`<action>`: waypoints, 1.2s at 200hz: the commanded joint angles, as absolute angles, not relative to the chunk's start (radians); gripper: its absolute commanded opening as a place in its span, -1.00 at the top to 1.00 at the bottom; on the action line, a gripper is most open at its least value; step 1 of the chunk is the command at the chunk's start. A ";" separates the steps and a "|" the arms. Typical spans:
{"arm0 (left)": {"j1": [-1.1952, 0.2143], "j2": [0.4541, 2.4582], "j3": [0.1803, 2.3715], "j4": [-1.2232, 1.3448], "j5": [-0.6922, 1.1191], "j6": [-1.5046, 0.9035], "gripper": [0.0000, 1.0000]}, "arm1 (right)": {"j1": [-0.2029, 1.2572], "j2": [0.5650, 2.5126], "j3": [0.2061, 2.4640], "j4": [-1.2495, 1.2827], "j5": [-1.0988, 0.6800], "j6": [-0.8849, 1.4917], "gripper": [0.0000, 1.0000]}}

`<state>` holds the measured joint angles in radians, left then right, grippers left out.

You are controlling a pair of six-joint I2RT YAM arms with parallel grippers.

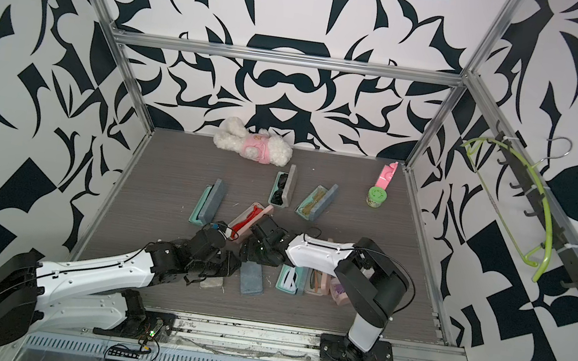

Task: Close the glasses case
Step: Close the glasses case at the center of the board, then move the glasses case to the center of the board.

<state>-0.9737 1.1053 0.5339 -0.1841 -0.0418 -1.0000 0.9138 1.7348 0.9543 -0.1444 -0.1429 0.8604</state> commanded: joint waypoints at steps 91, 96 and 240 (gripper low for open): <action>-0.975 0.850 0.565 -0.468 -0.135 -1.020 -0.12 | 0.923 1.642 0.896 -0.111 -0.149 0.871 -0.61; -0.974 0.838 0.569 -0.486 -0.141 -1.022 -0.21 | 0.922 1.630 0.889 -0.109 -0.150 0.872 -0.61; -0.974 0.758 0.598 -0.638 -0.182 -1.028 -0.57 | 0.986 1.439 0.644 -0.015 -0.137 0.948 -0.33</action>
<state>-0.9737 0.7620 0.5777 -0.6174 -0.1764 -1.0298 0.9840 1.4456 0.6579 -0.0738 -0.1520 0.9249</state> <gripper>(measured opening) 0.789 0.691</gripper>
